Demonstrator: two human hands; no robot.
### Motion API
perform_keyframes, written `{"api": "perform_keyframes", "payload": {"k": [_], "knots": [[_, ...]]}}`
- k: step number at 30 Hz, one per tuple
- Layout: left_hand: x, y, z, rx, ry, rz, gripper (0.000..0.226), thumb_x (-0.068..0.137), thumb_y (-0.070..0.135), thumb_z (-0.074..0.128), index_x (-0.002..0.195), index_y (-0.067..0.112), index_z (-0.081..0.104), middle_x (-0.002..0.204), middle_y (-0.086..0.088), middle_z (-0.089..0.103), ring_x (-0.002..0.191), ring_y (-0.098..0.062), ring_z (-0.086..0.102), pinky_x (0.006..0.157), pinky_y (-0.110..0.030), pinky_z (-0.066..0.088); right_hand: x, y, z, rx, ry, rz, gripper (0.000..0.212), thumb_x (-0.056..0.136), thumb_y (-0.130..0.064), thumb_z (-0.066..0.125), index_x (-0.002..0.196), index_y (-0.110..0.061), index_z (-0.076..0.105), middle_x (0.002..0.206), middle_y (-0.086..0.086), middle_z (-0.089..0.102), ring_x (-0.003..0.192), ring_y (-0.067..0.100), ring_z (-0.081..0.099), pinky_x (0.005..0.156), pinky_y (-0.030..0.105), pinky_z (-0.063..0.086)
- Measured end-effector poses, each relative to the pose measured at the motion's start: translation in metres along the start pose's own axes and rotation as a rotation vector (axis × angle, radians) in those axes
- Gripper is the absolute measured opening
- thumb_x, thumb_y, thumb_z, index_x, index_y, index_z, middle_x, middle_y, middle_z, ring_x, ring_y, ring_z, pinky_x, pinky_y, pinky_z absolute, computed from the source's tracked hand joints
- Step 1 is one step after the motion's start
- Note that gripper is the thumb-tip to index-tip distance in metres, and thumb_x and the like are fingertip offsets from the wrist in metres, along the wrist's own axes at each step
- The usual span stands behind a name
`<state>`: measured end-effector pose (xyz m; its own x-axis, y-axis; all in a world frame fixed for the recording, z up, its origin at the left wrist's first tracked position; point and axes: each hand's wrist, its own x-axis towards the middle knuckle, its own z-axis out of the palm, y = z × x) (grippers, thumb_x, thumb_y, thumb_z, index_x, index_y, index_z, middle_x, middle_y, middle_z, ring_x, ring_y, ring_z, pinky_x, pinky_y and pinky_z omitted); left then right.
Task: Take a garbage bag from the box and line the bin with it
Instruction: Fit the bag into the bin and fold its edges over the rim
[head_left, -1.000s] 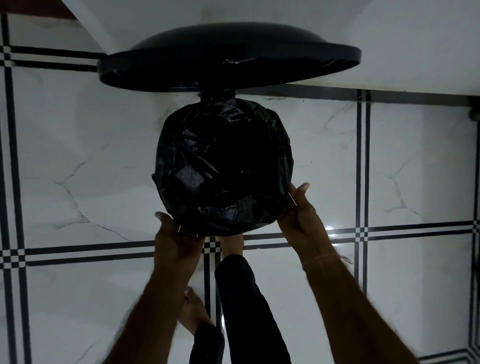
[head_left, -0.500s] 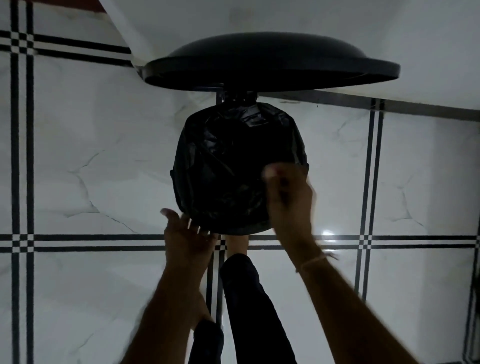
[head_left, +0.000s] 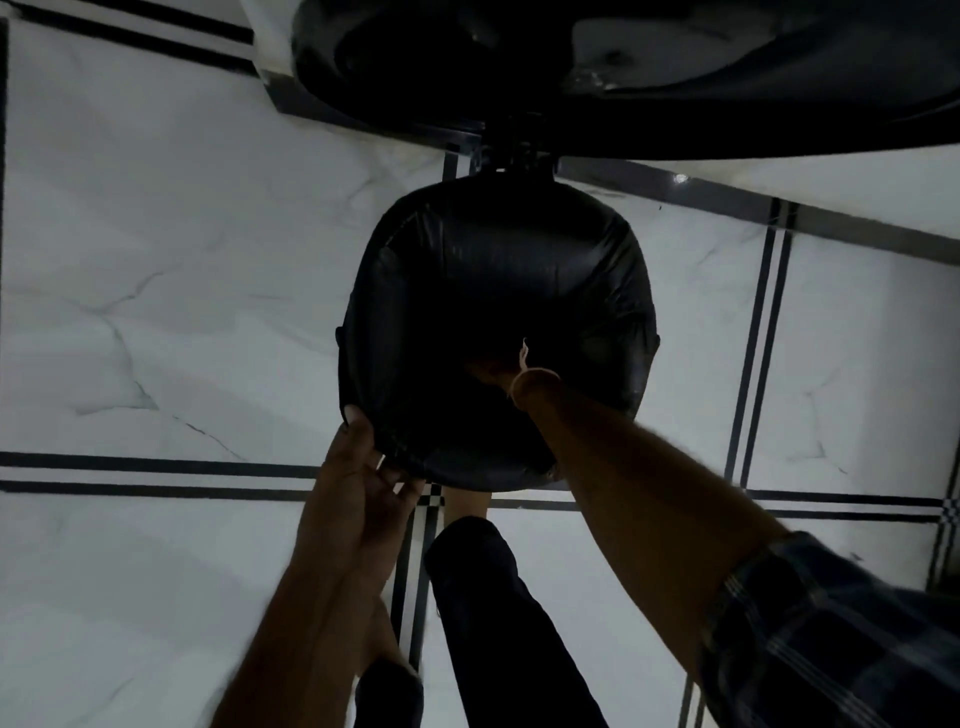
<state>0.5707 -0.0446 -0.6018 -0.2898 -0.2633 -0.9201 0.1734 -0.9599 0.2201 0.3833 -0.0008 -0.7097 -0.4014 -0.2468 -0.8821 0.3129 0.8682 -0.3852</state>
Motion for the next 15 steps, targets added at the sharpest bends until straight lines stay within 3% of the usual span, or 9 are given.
{"api": "perform_keyframes", "payload": {"k": [1, 2, 3, 4, 5, 6, 9, 13, 15], "knots": [[0.000, 0.000, 0.000, -0.001, -0.009, 0.010, 0.041, 0.102, 0.040, 0.049, 0.137, 0.023, 0.059, 0.100, 0.009, 0.078, 0.108, -0.017, 0.073, 0.088, -0.039, 0.052, 0.008, -0.001, -0.001, -0.035, 0.031, 0.026, 0.071, 0.082, 0.041, -0.010, 0.149, 0.021, -0.003, 0.167, 0.028, -0.002, 0.153, 0.037, 0.019, 0.067, 0.015, 0.054], [0.002, -0.001, -0.001, -0.007, -0.019, 0.017, 0.040, 0.102, 0.040, 0.048, 0.137, 0.023, 0.060, 0.098, 0.010, 0.078, 0.109, -0.017, 0.072, 0.089, -0.039, 0.052, 0.011, -0.006, -0.002, -0.081, -0.018, 0.057, 0.059, 0.095, 0.031, 0.021, 0.148, 0.023, -0.004, 0.166, 0.031, -0.003, 0.155, 0.040, 0.012, 0.084, 0.019, 0.053], [0.002, -0.002, -0.001, -0.009, -0.022, 0.018, 0.040, 0.102, 0.040, 0.048, 0.137, 0.023, 0.060, 0.102, 0.009, 0.078, 0.111, -0.018, 0.071, 0.090, -0.039, 0.052, 0.016, -0.008, -0.004, -0.145, -0.052, 0.128, 0.068, 0.099, 0.019, 0.038, 0.150, 0.020, -0.006, 0.167, 0.029, -0.002, 0.155, 0.041, 0.009, 0.103, 0.026, 0.047], [0.004, -0.003, -0.002, -0.010, -0.024, 0.019, 0.041, 0.102, 0.040, 0.048, 0.138, 0.023, 0.060, 0.108, 0.007, 0.077, 0.112, -0.019, 0.071, 0.091, -0.039, 0.052, 0.018, -0.010, -0.007, -0.266, -0.060, 0.197, 0.074, 0.107, -0.010, 0.044, 0.155, 0.010, -0.008, 0.168, 0.026, 0.000, 0.156, 0.039, 0.010, 0.117, 0.033, 0.034], [0.004, -0.003, -0.003, -0.009, -0.024, 0.018, 0.042, 0.102, 0.040, 0.048, 0.138, 0.023, 0.059, 0.112, 0.006, 0.077, 0.111, -0.018, 0.072, 0.093, -0.039, 0.052, 0.015, -0.012, -0.012, -0.384, -0.075, 0.224, 0.080, 0.105, -0.018, 0.052, 0.159, 0.000, -0.005, 0.169, 0.021, 0.004, 0.156, 0.036, 0.012, 0.123, 0.037, 0.022], [0.005, -0.003, -0.003, -0.007, -0.023, 0.019, 0.042, 0.102, 0.040, 0.048, 0.138, 0.024, 0.059, 0.111, 0.006, 0.077, 0.110, -0.017, 0.072, 0.093, -0.039, 0.052, 0.013, -0.012, -0.019, -0.467, -0.082, 0.226, 0.079, 0.104, -0.023, 0.055, 0.160, -0.005, 0.002, 0.169, 0.019, 0.010, 0.155, 0.036, 0.016, 0.123, 0.039, 0.017], [0.003, -0.002, -0.001, -0.002, -0.014, 0.024, 0.037, 0.102, 0.039, 0.049, 0.133, 0.025, 0.063, 0.109, 0.007, 0.078, 0.112, -0.018, 0.070, 0.093, -0.039, 0.053, 0.004, -0.016, -0.033, -0.320, -0.095, 0.200, 0.081, 0.099, -0.028, 0.063, 0.161, -0.009, 0.013, 0.167, 0.018, 0.021, 0.152, 0.036, 0.025, 0.123, 0.042, 0.022], [-0.005, 0.003, 0.008, -0.014, 0.019, 0.011, 0.041, 0.099, 0.039, 0.053, 0.134, 0.020, 0.062, 0.107, 0.004, 0.079, 0.116, -0.022, 0.067, 0.092, -0.041, 0.053, -0.044, -0.029, -0.048, -0.359, -0.138, 0.058, 0.046, 0.109, -0.019, 0.040, 0.151, 0.001, 0.040, 0.159, 0.019, 0.040, 0.146, 0.032, 0.038, 0.113, 0.025, 0.024], [-0.008, 0.004, 0.013, -0.026, 0.030, 0.000, 0.049, 0.095, 0.041, 0.056, 0.138, 0.018, 0.060, 0.107, 0.003, 0.079, 0.117, -0.023, 0.066, 0.093, -0.042, 0.053, -0.070, -0.039, -0.055, -0.330, -0.187, -0.072, 0.041, 0.109, -0.015, 0.042, 0.148, -0.004, 0.050, 0.156, 0.017, 0.046, 0.144, 0.032, 0.042, 0.110, 0.021, 0.026]]}}
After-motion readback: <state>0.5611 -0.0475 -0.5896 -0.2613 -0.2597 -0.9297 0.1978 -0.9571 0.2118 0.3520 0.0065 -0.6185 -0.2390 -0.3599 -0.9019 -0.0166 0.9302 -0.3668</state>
